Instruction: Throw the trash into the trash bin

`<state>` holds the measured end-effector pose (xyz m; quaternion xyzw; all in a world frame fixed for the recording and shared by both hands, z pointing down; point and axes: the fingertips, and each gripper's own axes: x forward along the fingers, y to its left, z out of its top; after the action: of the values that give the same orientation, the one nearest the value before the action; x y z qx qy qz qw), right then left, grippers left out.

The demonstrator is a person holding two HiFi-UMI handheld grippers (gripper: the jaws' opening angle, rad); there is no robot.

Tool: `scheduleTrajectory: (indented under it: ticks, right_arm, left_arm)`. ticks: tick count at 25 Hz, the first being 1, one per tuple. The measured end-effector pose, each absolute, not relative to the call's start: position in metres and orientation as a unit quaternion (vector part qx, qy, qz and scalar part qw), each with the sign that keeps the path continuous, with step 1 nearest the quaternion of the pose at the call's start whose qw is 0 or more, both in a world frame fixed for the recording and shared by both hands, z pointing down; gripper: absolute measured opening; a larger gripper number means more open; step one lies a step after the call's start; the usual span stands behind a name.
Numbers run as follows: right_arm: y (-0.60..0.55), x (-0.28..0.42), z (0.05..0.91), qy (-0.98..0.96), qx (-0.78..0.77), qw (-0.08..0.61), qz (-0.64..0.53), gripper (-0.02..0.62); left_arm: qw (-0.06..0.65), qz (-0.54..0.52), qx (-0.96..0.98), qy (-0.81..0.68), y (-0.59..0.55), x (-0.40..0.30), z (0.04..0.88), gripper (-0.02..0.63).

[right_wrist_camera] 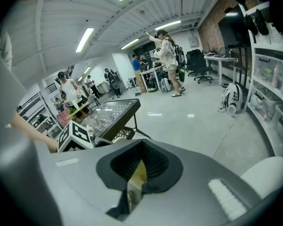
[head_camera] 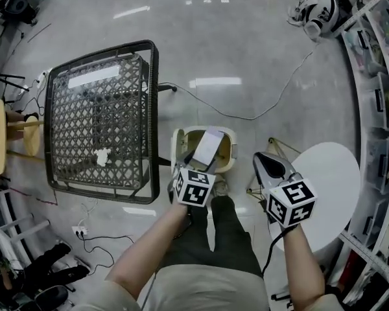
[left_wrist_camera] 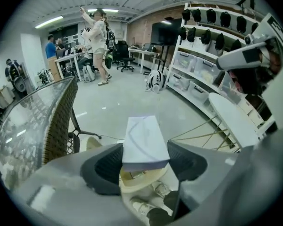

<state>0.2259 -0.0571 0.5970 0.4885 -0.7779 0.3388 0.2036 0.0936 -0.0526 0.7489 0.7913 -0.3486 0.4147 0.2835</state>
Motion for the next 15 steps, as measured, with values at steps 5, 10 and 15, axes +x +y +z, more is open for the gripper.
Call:
scheduleTrajectory:
  ticks: [5, 10, 15]
  right_arm:
    - [-0.049, 0.222, 0.64, -0.769, 0.486, 0.212, 0.356, 0.003]
    - [-0.043, 0.217, 0.669, -0.761, 0.484, 0.222, 0.37, 0.003]
    - [-0.037, 0.212, 0.689, -0.759, 0.475, 0.233, 0.378, 0.003]
  left_arm:
    - [0.311, 0.429, 0.774, -0.347, -0.042, 0.086, 0.803, 0.31]
    - [0.346, 0.439, 0.758, -0.335, -0.032, 0.088, 0.843, 0.31]
    - [0.378, 0.443, 0.742, -0.333, -0.025, 0.089, 0.872, 0.311]
